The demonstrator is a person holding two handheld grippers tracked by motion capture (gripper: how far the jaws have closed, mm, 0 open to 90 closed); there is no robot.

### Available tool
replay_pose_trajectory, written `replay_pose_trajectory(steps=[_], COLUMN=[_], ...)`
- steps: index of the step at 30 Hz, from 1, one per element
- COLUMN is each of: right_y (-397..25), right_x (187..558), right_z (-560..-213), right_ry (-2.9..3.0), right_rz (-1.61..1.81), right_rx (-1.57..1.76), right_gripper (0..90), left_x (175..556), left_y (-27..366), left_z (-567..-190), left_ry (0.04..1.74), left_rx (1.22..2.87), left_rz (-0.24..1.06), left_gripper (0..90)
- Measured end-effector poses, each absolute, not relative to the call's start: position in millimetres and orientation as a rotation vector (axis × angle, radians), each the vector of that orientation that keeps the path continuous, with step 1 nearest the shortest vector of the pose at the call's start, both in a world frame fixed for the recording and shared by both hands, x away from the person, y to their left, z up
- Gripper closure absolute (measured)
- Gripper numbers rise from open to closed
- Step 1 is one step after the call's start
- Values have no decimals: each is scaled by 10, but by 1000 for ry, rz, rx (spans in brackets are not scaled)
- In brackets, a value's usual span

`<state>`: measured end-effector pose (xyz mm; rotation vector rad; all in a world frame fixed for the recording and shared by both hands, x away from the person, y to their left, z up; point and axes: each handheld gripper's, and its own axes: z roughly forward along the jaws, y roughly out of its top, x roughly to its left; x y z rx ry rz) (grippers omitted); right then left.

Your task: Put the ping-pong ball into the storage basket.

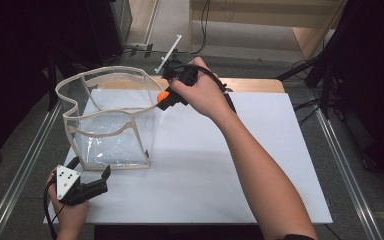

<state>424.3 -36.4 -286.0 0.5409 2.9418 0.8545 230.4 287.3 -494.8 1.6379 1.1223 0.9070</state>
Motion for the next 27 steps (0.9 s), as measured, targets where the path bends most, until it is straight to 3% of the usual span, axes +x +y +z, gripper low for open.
replay_pose_trajectory(steps=[27], right_y=[-133], right_x=[4355], right_z=[-2764], right_ry=[2940], right_rz=[852], right_rx=[509], right_gripper=[478], left_x=[2307], left_y=[2891], left_z=[-4943], left_ry=[1124], left_rx=[1636], left_rz=[903], left_gripper=[0])
